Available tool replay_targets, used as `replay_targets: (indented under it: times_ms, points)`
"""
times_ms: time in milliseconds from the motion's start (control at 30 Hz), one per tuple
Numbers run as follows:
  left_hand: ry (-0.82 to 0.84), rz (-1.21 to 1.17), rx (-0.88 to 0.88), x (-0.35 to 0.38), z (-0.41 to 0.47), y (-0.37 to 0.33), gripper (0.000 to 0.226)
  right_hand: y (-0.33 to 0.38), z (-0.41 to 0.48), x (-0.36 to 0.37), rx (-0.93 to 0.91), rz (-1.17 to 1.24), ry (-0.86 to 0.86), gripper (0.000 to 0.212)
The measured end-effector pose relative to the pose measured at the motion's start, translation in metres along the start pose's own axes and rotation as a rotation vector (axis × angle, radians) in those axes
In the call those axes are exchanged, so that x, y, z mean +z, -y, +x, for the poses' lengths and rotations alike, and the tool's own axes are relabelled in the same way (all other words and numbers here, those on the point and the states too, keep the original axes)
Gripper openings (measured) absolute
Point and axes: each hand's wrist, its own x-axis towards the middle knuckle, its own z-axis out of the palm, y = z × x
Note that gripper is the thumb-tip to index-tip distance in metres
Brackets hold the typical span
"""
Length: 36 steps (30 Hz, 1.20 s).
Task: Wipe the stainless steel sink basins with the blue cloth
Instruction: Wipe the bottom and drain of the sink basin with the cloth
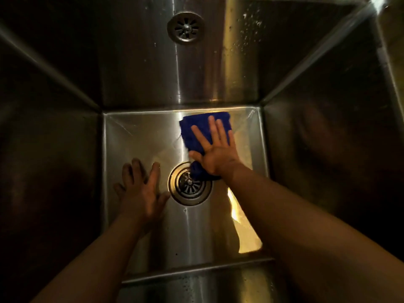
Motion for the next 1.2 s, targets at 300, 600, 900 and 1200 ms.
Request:
replay_targets:
  times_ms: [300, 600, 900, 1200]
  points:
    - [0.04, 0.026, -0.019, -0.006, 0.0, -0.005, 0.086, -0.079, -0.054, 0.019, 0.125, 0.026, 0.091, 0.081]
    - [0.046, -0.009, -0.052, -0.003, 0.004, -0.005, 0.087, -0.051, -0.14, 0.052, 0.128, -0.038, 0.323, 0.097]
    - [0.033, -0.037, -0.051, -0.004, 0.002, -0.005, 0.085, -0.024, -0.19, 0.057, 0.157, -0.099, 0.667, 0.102]
    - [-0.098, -0.047, 0.007, -0.017, -0.007, -0.016, 0.082, -0.01, -0.191, 0.041, 0.136, -0.13, 0.479, 0.094]
